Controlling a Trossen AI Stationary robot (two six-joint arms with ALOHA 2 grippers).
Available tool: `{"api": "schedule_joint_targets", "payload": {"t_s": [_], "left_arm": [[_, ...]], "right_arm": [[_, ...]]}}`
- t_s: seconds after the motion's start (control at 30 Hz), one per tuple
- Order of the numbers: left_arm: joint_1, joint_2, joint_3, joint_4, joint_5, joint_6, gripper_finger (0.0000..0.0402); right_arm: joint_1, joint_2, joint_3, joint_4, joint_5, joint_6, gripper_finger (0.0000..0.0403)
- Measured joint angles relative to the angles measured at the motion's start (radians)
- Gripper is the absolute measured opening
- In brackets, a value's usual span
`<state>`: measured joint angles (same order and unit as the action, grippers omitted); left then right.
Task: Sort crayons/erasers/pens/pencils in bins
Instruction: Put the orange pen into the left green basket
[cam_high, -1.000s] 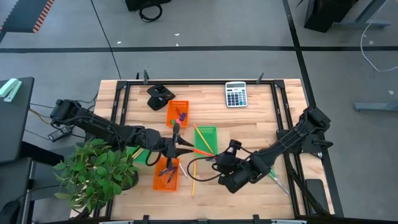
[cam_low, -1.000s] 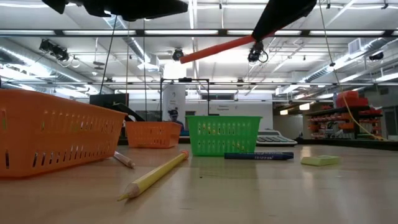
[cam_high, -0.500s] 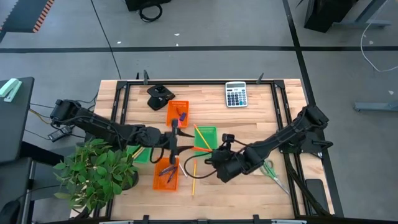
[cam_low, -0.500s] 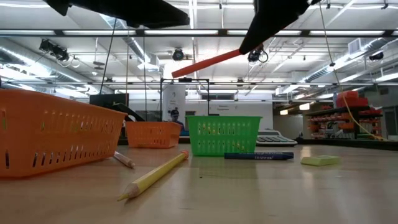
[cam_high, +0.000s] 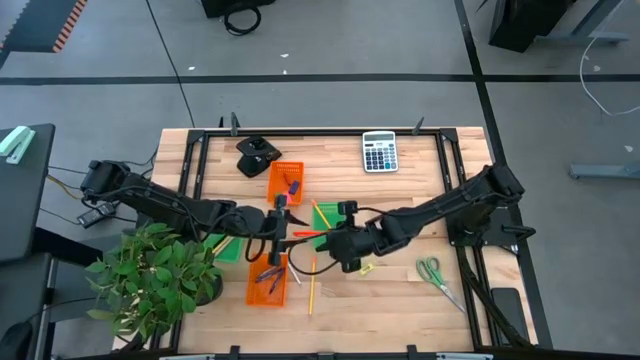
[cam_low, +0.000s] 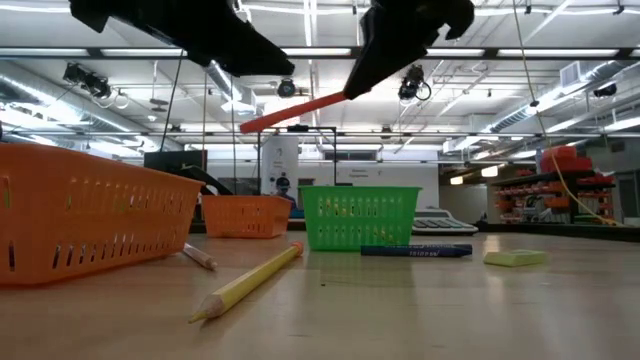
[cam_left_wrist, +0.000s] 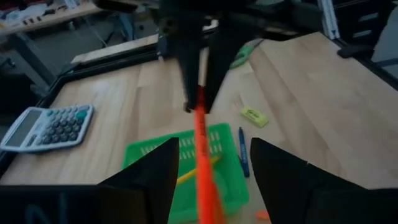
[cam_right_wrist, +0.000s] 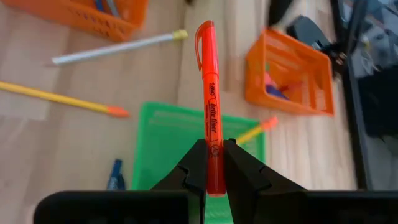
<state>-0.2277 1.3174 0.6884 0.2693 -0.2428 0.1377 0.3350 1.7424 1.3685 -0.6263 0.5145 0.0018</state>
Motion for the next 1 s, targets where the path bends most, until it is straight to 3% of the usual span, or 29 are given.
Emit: {"api": "schedule_joint_targets", "payload": {"t_s": [0.17, 0.4, 0.6, 1.0], "left_arm": [[0.054, 0.000, 0.000, -0.015, 0.011, 0.000, 0.0221], [0.139, 0.000, 0.000, -0.063, 0.050, 0.009, 0.0232], [0.178, 0.000, 0.000, -0.084, 0.168, 0.034, 0.0232], [0.218, 0.000, 0.000, -0.106, 0.130, 0.051, 0.0220]], "right_arm": [[-0.038, 0.000, 0.000, 0.078, -0.100, -0.080, 0.0045], [-0.099, 0.000, 0.000, 0.130, -0.106, -0.170, 0.0045], [-0.166, 0.000, 0.000, 0.149, -0.107, -0.215, 0.0045], [-0.204, 0.000, 0.001, 0.206, -0.160, -0.239, 0.0045]]}}
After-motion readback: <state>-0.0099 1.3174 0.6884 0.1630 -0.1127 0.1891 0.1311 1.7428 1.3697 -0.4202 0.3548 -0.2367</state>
